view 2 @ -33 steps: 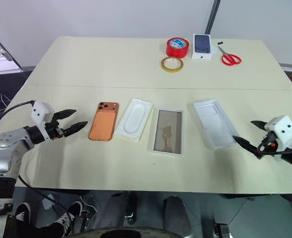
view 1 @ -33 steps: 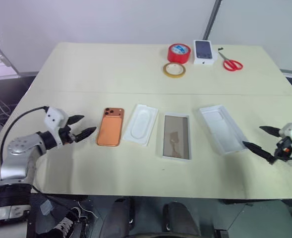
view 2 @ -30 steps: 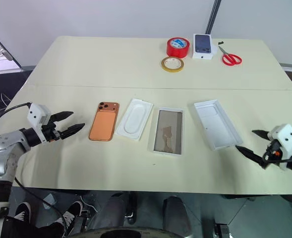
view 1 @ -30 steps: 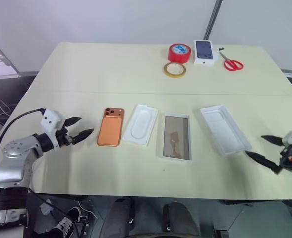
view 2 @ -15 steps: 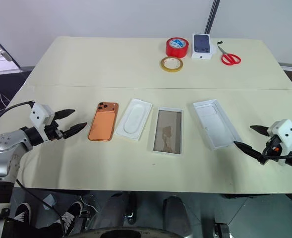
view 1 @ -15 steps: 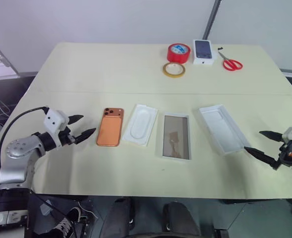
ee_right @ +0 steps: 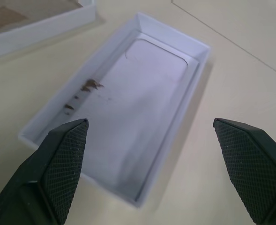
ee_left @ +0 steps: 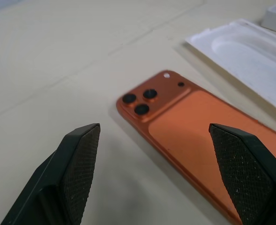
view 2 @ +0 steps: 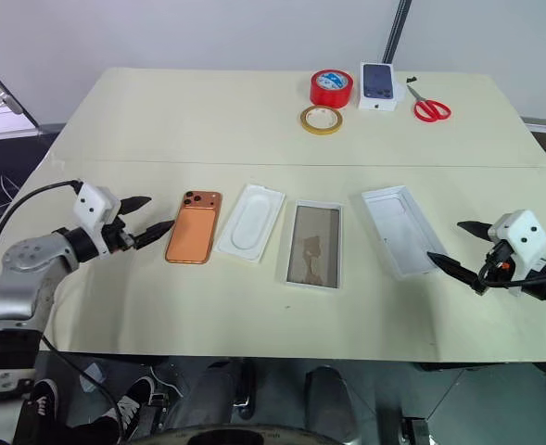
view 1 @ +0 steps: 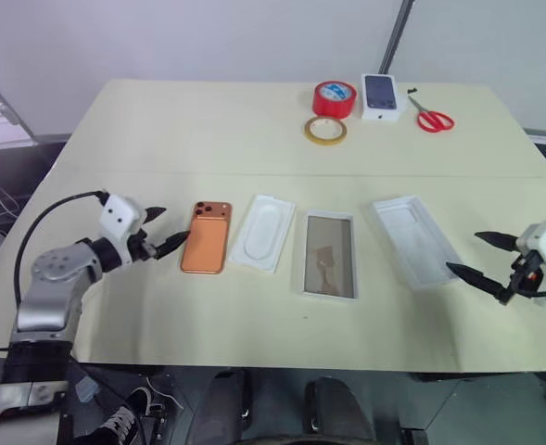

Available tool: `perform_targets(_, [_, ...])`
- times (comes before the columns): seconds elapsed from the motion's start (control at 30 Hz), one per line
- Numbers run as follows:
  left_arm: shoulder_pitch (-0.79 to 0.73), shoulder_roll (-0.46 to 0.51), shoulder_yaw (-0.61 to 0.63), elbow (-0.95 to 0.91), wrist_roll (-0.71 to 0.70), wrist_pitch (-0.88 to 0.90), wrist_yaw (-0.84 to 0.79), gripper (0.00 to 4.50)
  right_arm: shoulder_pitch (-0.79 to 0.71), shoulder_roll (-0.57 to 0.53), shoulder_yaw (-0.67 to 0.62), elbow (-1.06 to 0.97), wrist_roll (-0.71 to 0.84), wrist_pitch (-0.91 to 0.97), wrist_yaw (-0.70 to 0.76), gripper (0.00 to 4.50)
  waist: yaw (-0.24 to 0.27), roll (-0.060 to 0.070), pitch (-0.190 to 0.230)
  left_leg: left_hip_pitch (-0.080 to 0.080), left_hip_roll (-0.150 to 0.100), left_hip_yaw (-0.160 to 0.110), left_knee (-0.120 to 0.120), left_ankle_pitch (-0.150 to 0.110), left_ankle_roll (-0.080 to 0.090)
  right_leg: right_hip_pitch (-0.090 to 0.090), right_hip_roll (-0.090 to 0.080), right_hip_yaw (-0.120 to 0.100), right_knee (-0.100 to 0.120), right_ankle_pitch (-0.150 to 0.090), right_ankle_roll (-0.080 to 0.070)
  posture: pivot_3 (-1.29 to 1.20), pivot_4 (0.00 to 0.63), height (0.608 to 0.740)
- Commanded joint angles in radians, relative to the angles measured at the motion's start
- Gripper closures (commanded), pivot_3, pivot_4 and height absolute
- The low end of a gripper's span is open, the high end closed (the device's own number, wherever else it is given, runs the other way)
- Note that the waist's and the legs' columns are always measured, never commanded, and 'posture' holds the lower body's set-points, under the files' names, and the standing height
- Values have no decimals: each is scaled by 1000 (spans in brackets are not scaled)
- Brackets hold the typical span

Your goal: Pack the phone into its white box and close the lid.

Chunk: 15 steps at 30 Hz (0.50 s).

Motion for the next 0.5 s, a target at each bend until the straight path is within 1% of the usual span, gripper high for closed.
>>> perform_targets(0.03, [-84, -37, -58, -72, -21, 135, 24, 607, -94, 34, 71, -131, 29, 44, -26, 46, -1, 0, 0, 0, 0, 0, 0, 0, 0, 0, 0, 0, 0, 0, 0, 0, 150, 728])
perform_targets(0.07, [-105, -49, -73, -76, -32, 179, 24, 607, -118, 45, 95, -150, 29, 56, -33, 46, 0, 0, 0, 0, 0, 0, 0, 0, 0, 0, 1, 0, 1, 0, 0, 0, 150, 728])
perform_targets(0.1, [-138, -74, -102, -76, -62, 265, 13, 607, -152, 69, 132, -175, 29, 70, -42, 46, 0, 0, 0, 0, 0, 0, 1, 0, 0, 0, 1, 0, 1, 0, 0, 0, 150, 728])
perform_targets(0.17, [-187, -117, -119, -76, -136, 437, 7, 607, -192, 101, 179, -212, 28, 92, -53, 46, 3, 0, 0, 0, 0, 0, 2, 0, 0, 0, 2, 0, 1, 0, 0, 0, 150, 728])
perform_targets(0.23, [-233, -148, -138, -78, -155, 573, 47, 607, -215, 123, 208, -218, 16, 98, -61, 46, 6, -1, 0, -1, 0, 0, 2, 0, 0, 0, 2, -1, 1, 0, 1, 0, 150, 728])
perform_targets(0.43, [-316, -206, -116, -68, -215, 843, 135, 607, -201, 132, 223, -226, 6, 91, -70, 46, 6, -2, 1, -1, -1, 0, 4, 1, 1, 1, 3, -1, 3, 0, 1, 0, 150, 728])
perform_targets(0.5, [-325, -217, -120, -72, -221, 882, 151, 607, -190, 134, 221, -230, 6, 89, -73, 46, 5, -2, 1, -1, -1, -1, 4, 1, 1, 1, 4, -1, 3, 0, 1, 0, 150, 728])
